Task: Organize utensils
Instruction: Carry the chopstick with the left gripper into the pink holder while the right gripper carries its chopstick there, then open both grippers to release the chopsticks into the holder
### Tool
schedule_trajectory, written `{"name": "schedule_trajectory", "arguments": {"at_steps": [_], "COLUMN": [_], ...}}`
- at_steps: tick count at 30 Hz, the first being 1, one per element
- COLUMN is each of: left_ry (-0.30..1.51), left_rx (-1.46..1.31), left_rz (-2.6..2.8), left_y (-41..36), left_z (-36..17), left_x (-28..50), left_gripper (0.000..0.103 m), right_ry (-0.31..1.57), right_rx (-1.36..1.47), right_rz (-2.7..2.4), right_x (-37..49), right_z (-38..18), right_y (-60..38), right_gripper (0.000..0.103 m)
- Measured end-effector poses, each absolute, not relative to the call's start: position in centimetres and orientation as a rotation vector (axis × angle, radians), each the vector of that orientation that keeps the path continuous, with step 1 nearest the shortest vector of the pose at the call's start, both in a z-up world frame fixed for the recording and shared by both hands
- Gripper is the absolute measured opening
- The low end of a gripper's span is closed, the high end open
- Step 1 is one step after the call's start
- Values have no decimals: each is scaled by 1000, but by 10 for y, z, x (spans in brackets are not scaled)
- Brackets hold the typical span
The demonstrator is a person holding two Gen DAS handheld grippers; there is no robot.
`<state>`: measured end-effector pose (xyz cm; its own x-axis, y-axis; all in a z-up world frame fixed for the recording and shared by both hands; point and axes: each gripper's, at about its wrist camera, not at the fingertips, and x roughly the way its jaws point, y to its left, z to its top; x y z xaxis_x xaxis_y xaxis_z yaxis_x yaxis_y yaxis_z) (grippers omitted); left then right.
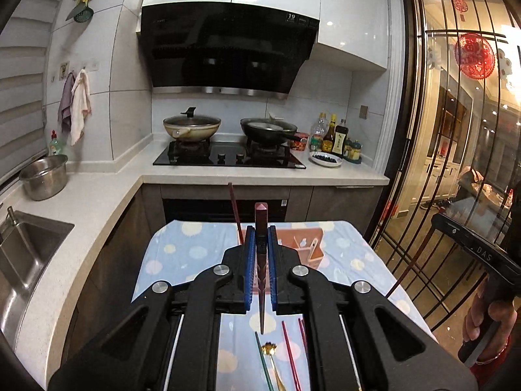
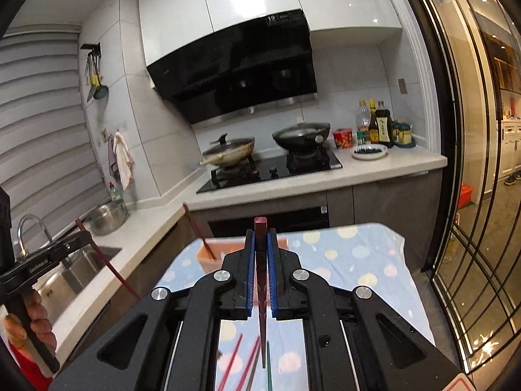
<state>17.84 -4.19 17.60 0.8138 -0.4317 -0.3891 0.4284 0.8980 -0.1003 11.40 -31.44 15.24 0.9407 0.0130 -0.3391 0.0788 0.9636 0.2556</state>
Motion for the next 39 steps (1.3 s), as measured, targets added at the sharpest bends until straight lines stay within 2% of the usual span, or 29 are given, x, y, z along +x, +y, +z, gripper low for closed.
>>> {"name": "schedule_trajectory", "arguments": {"at_steps": [9,16,26,37,38,39], "left_ry": [330,329,436,537,545,551], "left_rx": [-10,11,1,-12,-14,-18], "left_rz": [-514,-526,-538,-510,-505,-499], "left_y": [-85,-117,-140,-136,-135,-134], "left_z": [228,235,191,148,145,142], "left_x": [230,275,337,362,363,364], "left_gripper": [7,7,7,7,7,8], "right_ry": [268,254,338,495,496,496], "right_rx": [277,297,311,285,293,298], "right_rz": [-34,-25,17,12,10,0], "right_x": [190,249,308,332,331,328], "right_z": [200,207,166,102,99,98], "right_y": [-315,-316,-310,-301,-302,-304], "right_gripper": [7,7,7,7,10,20]}}
